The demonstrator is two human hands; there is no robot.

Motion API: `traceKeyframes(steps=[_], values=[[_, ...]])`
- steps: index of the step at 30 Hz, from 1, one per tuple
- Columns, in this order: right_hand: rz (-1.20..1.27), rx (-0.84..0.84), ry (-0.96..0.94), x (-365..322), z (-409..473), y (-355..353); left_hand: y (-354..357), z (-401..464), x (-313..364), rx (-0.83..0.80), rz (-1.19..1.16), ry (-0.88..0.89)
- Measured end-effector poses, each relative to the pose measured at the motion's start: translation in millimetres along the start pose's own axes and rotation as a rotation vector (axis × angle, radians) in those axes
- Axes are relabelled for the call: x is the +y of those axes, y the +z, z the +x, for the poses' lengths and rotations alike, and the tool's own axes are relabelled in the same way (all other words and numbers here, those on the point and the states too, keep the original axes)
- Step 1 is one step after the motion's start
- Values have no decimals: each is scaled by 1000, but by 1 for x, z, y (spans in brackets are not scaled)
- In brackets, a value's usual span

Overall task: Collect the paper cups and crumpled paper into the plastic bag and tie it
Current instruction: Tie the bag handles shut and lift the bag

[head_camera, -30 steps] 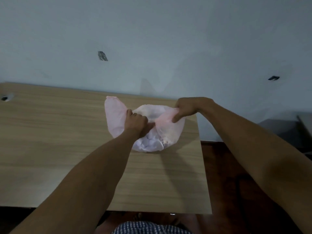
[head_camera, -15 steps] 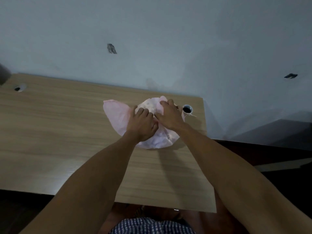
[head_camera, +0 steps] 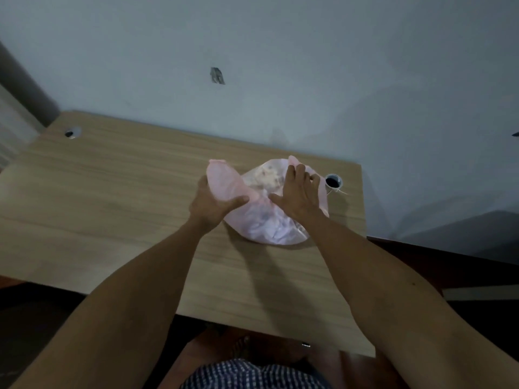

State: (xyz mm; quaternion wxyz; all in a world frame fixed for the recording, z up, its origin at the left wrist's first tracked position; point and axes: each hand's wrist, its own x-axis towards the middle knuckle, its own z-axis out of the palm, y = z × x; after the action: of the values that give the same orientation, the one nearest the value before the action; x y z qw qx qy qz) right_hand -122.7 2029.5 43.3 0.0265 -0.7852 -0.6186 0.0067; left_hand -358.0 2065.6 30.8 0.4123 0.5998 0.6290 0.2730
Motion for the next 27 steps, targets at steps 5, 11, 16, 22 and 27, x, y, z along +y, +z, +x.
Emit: traceKeyframes(steps=[5,11,16,22,27], values=[[-23,20,36,2,-7,4,23,2,31,43,135,312],[-6,-29,63,-2,-18,18,61,-2,84,-110,164,590],[32,-52,60,0,-21,16,79,-5,90,-30,104,529],[334,40,84,16,-12,-13,72,-6,93,8,291,637],[418,321,69,29,3,-50,61,-6,116,117,191,583]])
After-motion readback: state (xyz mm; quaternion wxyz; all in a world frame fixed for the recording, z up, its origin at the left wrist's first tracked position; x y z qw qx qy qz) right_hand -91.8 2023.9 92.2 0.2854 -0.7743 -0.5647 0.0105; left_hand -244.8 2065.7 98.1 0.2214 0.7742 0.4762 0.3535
